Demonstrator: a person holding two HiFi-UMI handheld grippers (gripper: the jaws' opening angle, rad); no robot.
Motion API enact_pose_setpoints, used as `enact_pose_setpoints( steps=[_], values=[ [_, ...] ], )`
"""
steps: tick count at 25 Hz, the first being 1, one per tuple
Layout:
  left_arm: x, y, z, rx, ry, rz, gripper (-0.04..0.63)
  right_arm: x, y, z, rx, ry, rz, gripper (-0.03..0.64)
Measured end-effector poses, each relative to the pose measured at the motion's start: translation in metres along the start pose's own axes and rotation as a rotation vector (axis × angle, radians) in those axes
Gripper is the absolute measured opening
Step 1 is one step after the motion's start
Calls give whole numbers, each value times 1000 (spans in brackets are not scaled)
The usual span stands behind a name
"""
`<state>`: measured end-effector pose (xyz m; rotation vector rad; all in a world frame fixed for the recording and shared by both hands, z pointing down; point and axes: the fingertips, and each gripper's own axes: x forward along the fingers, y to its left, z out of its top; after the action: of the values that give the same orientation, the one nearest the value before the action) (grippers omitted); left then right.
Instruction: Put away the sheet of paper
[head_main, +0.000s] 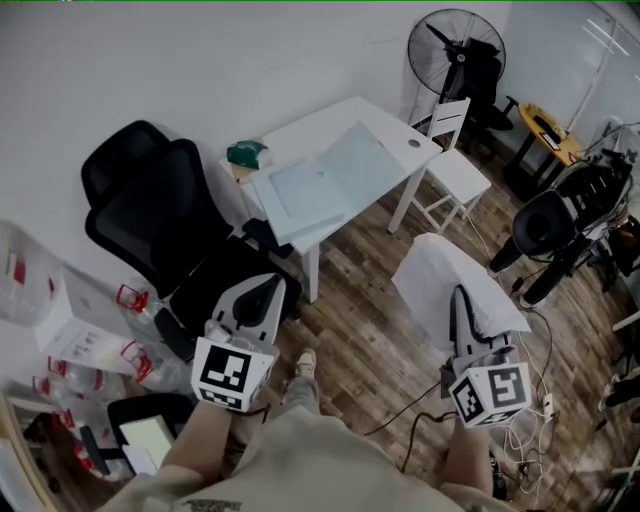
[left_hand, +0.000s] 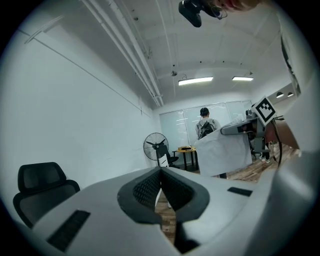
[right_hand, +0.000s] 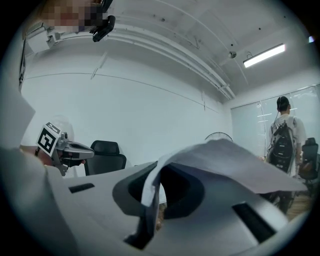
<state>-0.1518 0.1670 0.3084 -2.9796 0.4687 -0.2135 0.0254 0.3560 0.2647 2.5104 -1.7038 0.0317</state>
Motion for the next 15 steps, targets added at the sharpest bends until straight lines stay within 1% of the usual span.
enact_pose_setpoints(
  steps=[6, 15],
  values=[
    [62, 48, -1, -4, 22, -13, 20, 83, -14, 4, -24, 34, 8, 23],
    [140, 134, -7, -5, 42, -23, 20, 199, -15, 11, -26, 60, 10, 23]
  ],
)
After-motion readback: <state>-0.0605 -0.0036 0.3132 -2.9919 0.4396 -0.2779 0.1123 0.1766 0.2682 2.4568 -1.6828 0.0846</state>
